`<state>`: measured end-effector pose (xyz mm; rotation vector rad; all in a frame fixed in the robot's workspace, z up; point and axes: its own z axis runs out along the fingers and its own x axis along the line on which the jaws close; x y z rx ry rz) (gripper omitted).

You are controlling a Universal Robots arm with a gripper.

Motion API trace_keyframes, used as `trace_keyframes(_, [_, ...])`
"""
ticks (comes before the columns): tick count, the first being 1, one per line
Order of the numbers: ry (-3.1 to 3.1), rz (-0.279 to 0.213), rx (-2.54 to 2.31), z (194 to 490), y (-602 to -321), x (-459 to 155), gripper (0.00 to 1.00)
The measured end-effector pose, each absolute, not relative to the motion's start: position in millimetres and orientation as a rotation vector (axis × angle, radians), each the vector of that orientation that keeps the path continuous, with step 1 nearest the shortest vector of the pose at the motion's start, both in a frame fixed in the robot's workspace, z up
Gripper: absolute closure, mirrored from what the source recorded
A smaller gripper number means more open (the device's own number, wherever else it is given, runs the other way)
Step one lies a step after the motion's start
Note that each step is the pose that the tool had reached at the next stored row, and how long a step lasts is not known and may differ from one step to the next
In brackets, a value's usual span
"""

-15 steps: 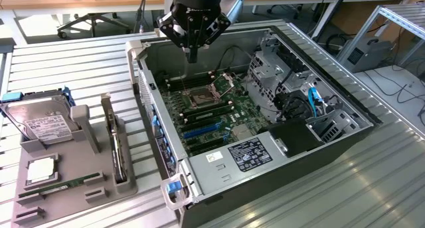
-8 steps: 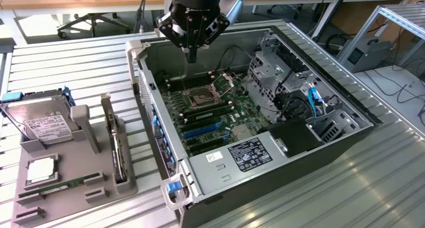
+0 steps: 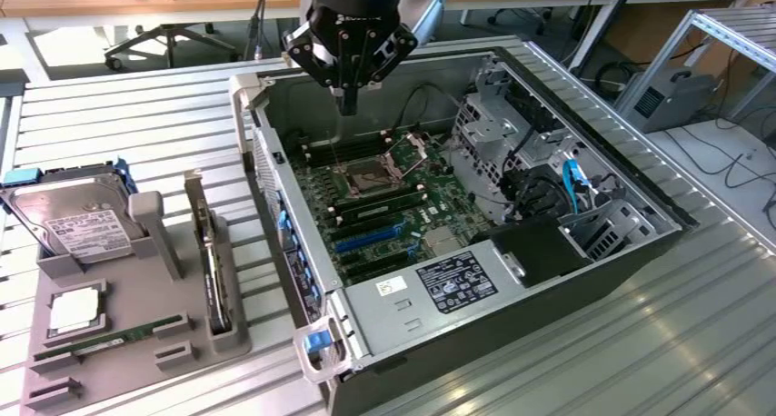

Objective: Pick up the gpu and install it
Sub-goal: 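Reach for the gpu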

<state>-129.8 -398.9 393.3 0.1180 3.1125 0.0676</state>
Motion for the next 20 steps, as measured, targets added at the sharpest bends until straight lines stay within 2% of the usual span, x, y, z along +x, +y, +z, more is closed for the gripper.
trace_keyframes(20, [3.112, 0.068, 0.118, 393.3, -398.9, -135.3, 0.89])
